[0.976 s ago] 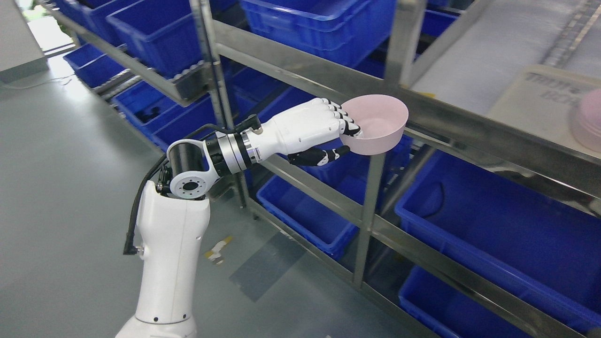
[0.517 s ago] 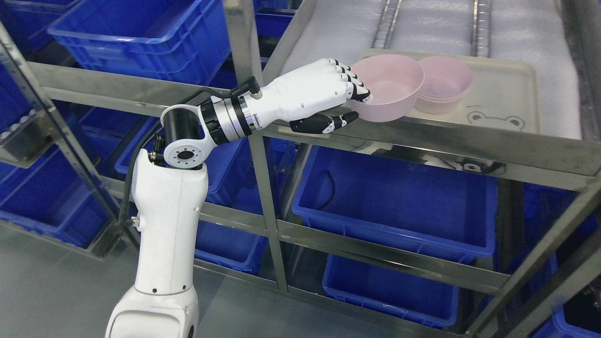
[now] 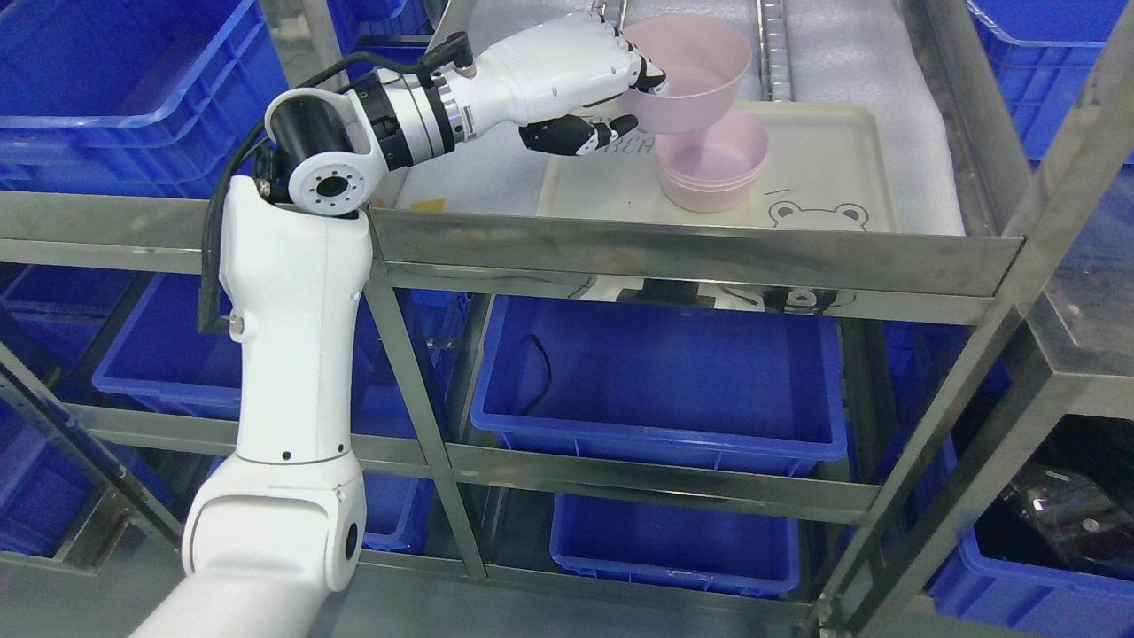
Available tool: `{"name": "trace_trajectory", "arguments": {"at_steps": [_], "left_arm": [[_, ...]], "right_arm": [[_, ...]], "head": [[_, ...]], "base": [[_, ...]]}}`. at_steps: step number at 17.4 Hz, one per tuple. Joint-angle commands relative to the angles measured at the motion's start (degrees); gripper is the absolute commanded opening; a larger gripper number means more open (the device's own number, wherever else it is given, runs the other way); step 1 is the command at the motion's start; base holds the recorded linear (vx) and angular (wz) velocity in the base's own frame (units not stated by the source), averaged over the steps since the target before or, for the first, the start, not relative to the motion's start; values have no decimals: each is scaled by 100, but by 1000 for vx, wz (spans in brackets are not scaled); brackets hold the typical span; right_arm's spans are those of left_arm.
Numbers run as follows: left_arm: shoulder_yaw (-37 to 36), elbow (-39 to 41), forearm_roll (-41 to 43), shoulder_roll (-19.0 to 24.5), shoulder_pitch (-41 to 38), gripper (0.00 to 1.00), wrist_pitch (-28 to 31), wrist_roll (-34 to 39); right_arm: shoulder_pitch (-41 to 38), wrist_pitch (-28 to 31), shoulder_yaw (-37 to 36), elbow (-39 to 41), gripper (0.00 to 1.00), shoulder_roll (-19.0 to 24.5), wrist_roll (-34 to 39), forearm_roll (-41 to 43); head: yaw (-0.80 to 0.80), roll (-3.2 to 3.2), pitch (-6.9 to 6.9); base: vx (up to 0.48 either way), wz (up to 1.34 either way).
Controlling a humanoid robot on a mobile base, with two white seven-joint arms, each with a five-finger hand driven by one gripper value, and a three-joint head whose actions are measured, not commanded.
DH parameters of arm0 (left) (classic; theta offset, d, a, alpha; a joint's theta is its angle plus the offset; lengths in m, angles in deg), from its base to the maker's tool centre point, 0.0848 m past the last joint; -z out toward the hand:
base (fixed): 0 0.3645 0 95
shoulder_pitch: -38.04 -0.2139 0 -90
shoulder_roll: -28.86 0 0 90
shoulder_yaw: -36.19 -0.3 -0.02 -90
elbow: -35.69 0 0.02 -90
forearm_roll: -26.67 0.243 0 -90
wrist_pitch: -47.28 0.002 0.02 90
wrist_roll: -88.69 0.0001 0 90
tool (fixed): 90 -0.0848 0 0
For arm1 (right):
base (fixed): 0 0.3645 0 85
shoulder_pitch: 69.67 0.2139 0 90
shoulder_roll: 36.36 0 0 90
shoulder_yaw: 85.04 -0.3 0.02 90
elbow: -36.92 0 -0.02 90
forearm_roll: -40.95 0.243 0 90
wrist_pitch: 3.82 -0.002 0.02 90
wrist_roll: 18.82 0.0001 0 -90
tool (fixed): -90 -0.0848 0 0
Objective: Stack pink IKEA bowl on shelf middle layer
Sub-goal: 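Lower the held pink bowl onto the pink bowl on the tray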
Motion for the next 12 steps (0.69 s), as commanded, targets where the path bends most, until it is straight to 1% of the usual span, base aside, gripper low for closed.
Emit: {"name": "trace_trajectory", "arguments": {"at_steps": [1,2,5,9,12], "left_arm": [[-520,-1473,654,23,415,4,1,22],[-617,-1623,751,23,424,4,1,48],[-591,-1808,1191,23,432,4,1,66],[-591,-1835,1218,23,476,5,1,188],[-626,-1914,1218,23,546,11,1,408]], "right_arm": [[-124,3,0,100,100,-100,2,0],[-124,3,0,100,100,-100,2,0],[-124,3,0,100,100,-100,2,0],[-124,3,0,100,100,-100,2,0],[-124,3,0,100,100,-100,2,0]], "head": [[0,0,0],[0,0,0],[0,0,-1],[0,0,-1],[0,0,0]], "base": [[26,-237],[31,-245],[25,-157],[12,-49],[1,-8]]}}
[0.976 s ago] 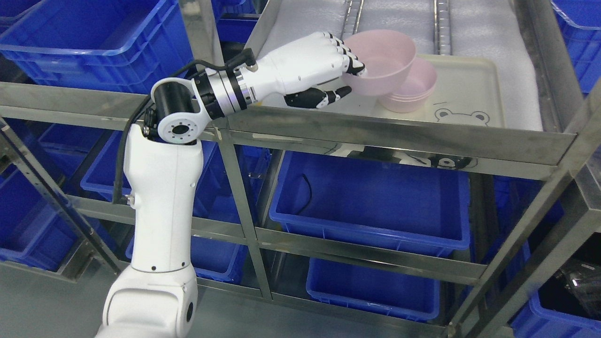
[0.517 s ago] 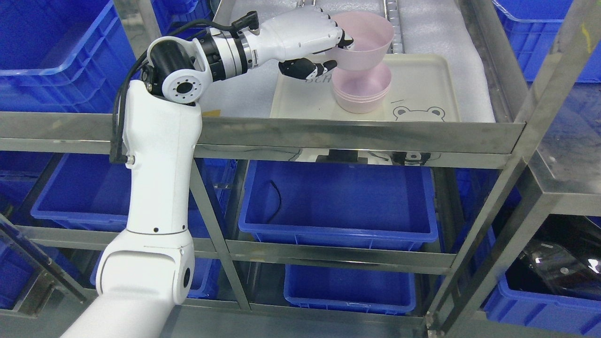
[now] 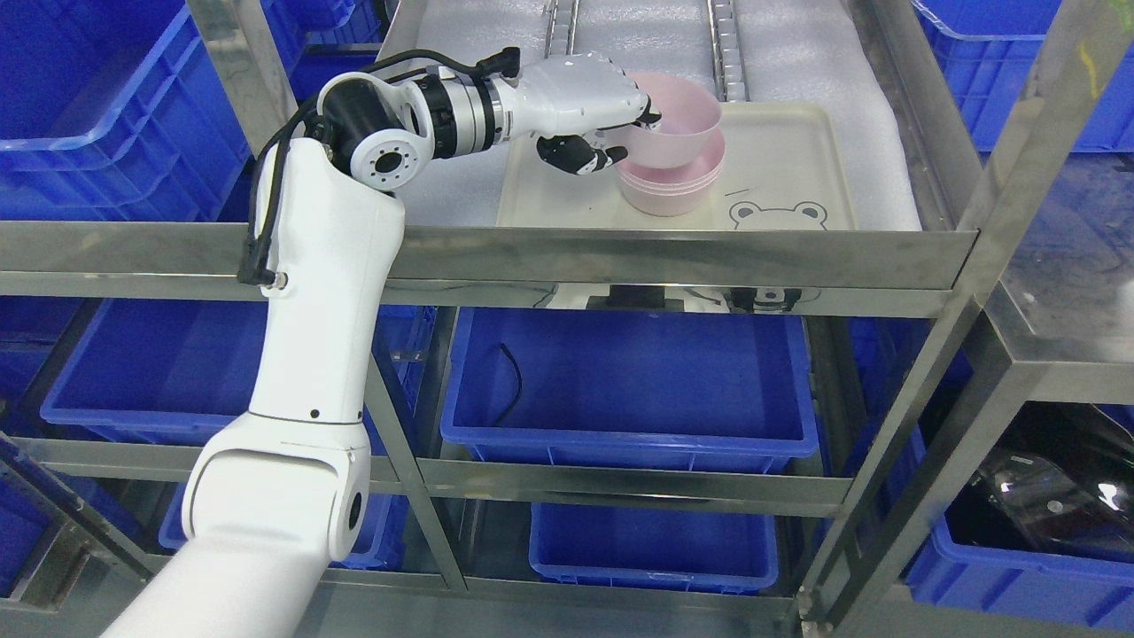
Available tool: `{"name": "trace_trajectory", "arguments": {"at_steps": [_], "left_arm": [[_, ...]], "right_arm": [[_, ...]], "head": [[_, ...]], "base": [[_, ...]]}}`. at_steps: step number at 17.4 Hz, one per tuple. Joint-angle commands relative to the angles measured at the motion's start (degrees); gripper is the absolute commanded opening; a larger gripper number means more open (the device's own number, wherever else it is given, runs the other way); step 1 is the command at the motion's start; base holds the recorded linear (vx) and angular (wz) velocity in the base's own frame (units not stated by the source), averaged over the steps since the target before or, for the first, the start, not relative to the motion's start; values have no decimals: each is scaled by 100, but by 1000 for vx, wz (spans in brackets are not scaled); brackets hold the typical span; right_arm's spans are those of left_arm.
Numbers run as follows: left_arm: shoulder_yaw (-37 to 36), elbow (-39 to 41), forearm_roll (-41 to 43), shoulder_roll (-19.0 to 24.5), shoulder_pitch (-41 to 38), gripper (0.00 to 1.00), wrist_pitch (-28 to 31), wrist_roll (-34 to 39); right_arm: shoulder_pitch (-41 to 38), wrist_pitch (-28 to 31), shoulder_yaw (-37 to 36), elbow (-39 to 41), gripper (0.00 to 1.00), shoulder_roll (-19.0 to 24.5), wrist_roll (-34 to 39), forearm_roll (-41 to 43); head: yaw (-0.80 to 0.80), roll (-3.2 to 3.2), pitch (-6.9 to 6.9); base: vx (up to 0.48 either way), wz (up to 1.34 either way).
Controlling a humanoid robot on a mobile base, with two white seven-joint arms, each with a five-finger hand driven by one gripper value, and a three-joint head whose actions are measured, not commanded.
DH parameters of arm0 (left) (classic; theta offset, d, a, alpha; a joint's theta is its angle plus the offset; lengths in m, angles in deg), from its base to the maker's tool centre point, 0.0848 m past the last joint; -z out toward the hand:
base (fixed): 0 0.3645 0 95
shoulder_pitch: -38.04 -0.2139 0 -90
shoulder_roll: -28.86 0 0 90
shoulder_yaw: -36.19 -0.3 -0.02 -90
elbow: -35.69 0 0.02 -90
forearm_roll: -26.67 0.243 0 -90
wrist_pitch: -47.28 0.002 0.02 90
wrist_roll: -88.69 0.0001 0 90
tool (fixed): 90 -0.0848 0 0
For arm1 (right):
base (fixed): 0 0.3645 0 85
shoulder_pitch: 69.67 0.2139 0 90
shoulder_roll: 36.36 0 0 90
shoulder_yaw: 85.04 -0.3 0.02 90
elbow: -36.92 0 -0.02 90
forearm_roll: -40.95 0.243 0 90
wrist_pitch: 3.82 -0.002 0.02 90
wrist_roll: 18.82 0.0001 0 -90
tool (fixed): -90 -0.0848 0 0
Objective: Stack pink IKEA bowl on shelf middle layer
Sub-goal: 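Lower the held pink bowl onto the pink bowl on the tray, then open the left hand and release the stacked bowl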
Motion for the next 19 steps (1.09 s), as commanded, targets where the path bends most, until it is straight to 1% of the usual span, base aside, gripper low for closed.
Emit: {"name": "trace_trajectory", "arguments": {"at_steps": [1,3,6,7,13,15,16,17,18,19], "left_arm": [[-206,-659,159,76,131,13,1,164],[-259,-694,159,76,149,17,1,208],[-548,-843,159,76,149,32,1,707],[-619,-861,168,76,149,33,1,788],[-549,-896,177,76,201,35,1,806],[-217,-843,107,76,254,52,1,806],[46,-782,11,76,263,63,1,806],[214,-686,-242,76,263,71,1,815],[337,-624,-732,76,263,76,1,806],[356,-571,-1303,76,246,76,1,763]], "right_arm": [[-123,3,0,100,100,-100,1,0],[-123,3,0,100,100,-100,1,0],[-123,3,0,100,100,-100,1,0],[-123,3,0,100,100,-100,1,0],[-123,3,0,100,100,-100,1,0],[-123,3,0,100,100,-100,1,0],[-123,3,0,100,100,-100,1,0],[-123,3,0,100,100,-100,1,0],[-123,3,0,100,100,-100,1,0],[-123,3,0,100,100,-100,1,0]], "head": [[0,0,0],[0,0,0],[0,0,0],[0,0,-1],[0,0,0],[0,0,0],[0,0,0],[0,0,0],[0,0,-1],[0,0,-1]], "base": [[-6,17],[-5,20],[-1,7],[0,0],[0,0],[0,0],[0,0],[0,0],[0,0],[0,0]]}}
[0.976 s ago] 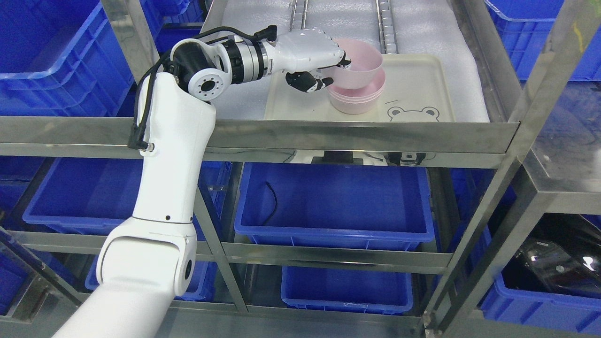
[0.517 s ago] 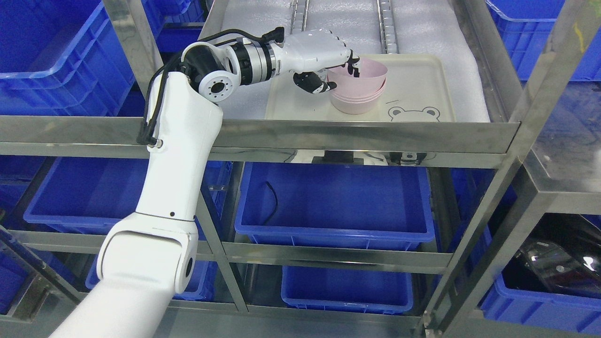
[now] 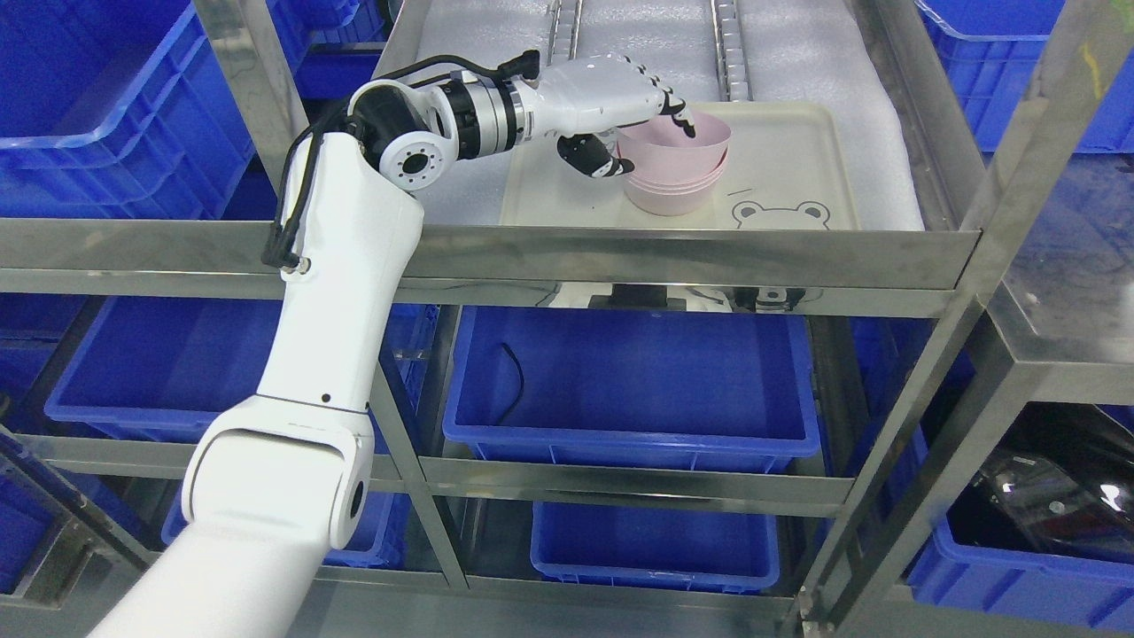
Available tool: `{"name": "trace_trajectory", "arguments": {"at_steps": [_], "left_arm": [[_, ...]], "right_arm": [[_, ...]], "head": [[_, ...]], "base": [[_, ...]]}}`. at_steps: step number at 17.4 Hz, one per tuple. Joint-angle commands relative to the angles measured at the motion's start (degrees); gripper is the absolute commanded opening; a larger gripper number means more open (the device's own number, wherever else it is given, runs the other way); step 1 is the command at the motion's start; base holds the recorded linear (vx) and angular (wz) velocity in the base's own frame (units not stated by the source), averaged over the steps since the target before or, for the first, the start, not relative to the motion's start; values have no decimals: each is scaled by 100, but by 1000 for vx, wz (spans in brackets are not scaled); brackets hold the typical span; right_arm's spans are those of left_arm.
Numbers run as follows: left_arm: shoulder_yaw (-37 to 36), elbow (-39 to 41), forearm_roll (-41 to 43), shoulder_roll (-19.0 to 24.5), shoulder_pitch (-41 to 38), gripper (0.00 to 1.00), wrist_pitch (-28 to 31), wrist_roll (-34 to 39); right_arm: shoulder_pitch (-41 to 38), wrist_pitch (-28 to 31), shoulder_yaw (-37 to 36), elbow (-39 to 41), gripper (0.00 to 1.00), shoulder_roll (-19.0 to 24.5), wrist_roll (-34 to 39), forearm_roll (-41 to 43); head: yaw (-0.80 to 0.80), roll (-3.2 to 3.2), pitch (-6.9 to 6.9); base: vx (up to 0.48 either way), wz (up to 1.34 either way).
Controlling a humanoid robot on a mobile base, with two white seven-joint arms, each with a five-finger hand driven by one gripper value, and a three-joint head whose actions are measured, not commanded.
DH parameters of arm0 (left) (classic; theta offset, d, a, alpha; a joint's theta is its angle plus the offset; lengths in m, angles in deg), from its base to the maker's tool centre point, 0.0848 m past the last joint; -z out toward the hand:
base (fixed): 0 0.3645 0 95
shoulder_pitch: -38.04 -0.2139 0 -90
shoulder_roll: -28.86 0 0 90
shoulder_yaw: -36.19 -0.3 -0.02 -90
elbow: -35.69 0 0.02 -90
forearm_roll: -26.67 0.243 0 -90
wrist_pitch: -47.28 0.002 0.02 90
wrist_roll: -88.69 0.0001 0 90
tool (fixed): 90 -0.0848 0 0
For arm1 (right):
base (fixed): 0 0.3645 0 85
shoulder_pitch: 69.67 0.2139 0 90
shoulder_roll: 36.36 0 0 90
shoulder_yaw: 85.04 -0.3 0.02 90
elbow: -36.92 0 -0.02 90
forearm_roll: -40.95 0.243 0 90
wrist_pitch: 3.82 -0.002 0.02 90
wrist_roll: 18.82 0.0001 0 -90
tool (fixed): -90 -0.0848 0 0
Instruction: Stack pink IKEA bowl on shelf middle layer
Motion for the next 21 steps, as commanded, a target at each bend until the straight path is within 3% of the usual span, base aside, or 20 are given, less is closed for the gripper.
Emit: {"name": "trace_trajectory", "arguments": {"at_steps": [1,3,5,7,10,13,18,21], "left_arm": [[561,195,-1761,96,-18,76,1,-74],[351,406,-2703,96,-227,78,1,-100],[-402,844,-3800,96,-788,80,1,-92],[-1080,1354,-4367,96,-1421,80,1,-83],[-1644,2119,-4386,96,-2388,93,1,-92],[-1882,2410,-4377,96,-3292,94,1,-100],[-1795,2368,-4351,96,-5024,94,1,-48],[-1234,1833,-4351,96,-5791,95,1,153]], "right_arm": [[-122,3,0,100,100,-100,-2,0],[-122,3,0,100,100,-100,-2,0],[-122,3,0,100,100,-100,-2,0],[-122,3,0,100,100,-100,-2,0],[-122,3,0,100,100,-100,-2,0],[-122,3,0,100,100,-100,-2,0],[-122,3,0,100,100,-100,-2,0],[-122,3,0,100,100,-100,-2,0]], "head": [[0,0,0],[0,0,0],[0,0,0],[0,0,0],[0,0,0],[0,0,0],[0,0,0],[0,0,0]], "base": [[0,0],[0,0],[0,0],[0,0],[0,0],[0,0],[0,0],[0,0]]}}
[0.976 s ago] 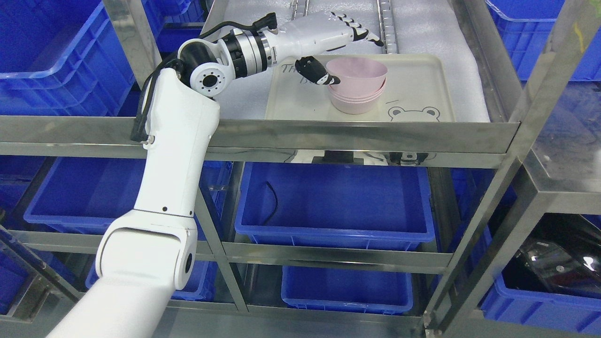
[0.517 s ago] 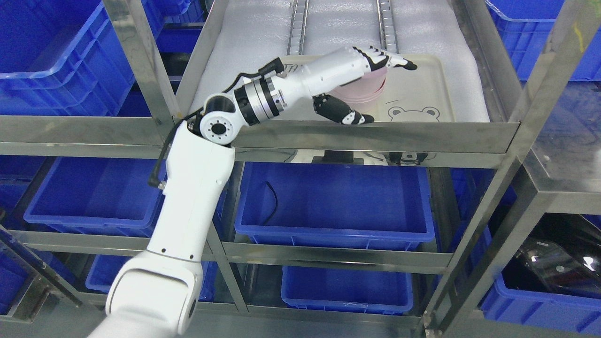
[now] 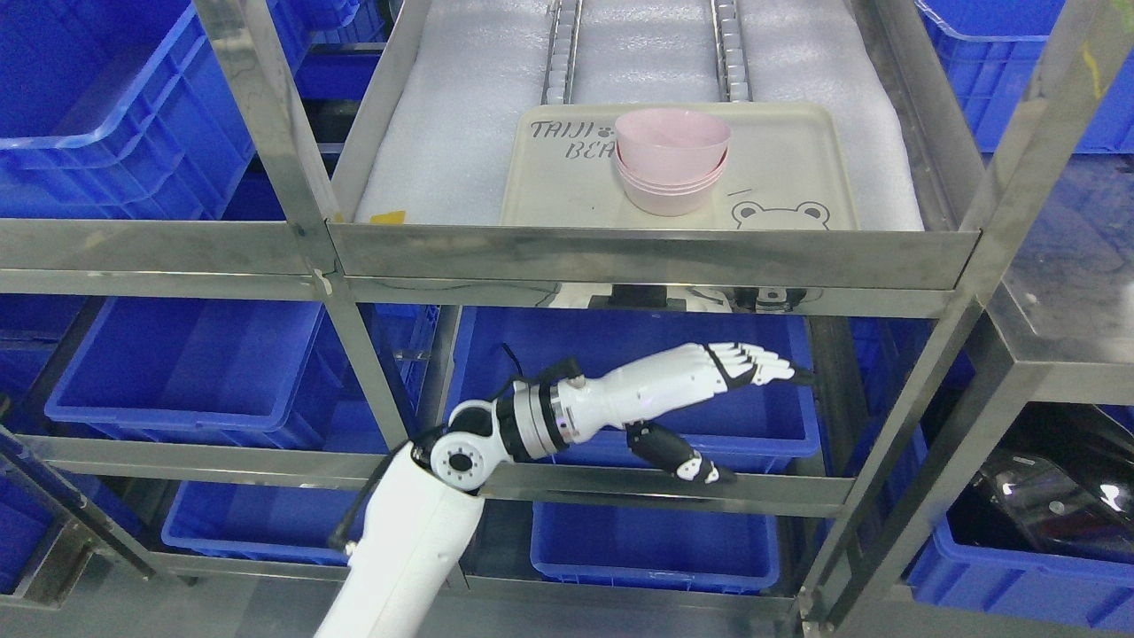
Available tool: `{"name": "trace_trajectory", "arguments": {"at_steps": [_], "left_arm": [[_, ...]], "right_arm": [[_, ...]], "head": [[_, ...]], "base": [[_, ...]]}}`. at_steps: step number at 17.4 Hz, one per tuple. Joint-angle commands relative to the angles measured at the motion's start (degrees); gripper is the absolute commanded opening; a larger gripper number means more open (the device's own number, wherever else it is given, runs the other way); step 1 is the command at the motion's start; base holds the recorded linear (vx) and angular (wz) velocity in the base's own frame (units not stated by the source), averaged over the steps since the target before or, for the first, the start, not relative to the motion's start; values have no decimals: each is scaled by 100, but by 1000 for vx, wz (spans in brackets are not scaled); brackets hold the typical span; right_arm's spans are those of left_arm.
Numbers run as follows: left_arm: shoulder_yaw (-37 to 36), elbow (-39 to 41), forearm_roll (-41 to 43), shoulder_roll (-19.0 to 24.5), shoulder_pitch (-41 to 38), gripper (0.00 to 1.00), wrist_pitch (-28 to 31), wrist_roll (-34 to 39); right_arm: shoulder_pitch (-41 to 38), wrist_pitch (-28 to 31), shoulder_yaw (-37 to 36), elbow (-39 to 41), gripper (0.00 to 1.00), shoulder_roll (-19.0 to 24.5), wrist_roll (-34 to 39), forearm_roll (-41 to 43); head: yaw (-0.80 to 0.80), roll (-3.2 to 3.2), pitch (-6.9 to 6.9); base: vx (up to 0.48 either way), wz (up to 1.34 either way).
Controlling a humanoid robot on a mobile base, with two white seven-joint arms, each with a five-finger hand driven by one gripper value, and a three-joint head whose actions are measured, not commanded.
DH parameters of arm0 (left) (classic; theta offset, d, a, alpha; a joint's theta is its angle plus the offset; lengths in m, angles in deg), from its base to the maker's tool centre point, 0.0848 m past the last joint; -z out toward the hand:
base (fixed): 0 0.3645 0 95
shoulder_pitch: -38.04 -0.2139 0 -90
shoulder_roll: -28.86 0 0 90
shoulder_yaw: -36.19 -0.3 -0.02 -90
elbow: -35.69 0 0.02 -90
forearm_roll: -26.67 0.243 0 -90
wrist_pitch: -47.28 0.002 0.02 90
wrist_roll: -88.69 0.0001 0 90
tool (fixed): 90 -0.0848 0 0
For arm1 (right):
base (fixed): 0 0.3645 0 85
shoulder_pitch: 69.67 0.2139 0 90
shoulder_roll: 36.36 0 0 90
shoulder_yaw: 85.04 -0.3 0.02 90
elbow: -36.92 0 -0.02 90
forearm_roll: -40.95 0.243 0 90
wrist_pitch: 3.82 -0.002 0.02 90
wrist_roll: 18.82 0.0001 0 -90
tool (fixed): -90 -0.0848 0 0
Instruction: Stack pink IKEA bowl on shelf middle layer
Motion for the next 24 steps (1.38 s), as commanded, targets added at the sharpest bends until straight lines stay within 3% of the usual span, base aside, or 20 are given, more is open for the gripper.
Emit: {"name": "trace_trajectory", "arguments": {"at_steps": [1,6,9,12,14,16,20,24], "left_arm": [[364,-379,-88,100,-1575,95,-30,542],[754,-1033,-685,100,-1830,98,37,2161],[762,-1033,-1185,100,-1875,99,567,2434],[841,-1024,-1266,100,-1875,99,1076,3916],[911,-946,-1266,100,-1875,99,1480,4534],[938,-613,-1284,100,-1875,99,1718,4527],[930,441,-1555,100,-1875,100,2842,4527],[886,839,-1582,100,-1875,100,3046,4527]], "right_arm": [[-123,3,0,100,100,-100,-34,0],[-123,3,0,100,100,-100,-34,0],[-123,3,0,100,100,-100,-34,0],[-123,3,0,100,100,-100,-34,0],[-123,3,0,100,100,-100,-34,0],[-123,3,0,100,100,-100,-34,0],[-123,3,0,100,100,-100,-34,0],[-123,3,0,100,100,-100,-34,0]], "head": [[0,0,0],[0,0,0],[0,0,0],[0,0,0],[0,0,0],[0,0,0],[0,0,0],[0,0,0]], "base": [[0,0],[0,0],[0,0],[0,0],[0,0],[0,0],[0,0],[0,0]]}}
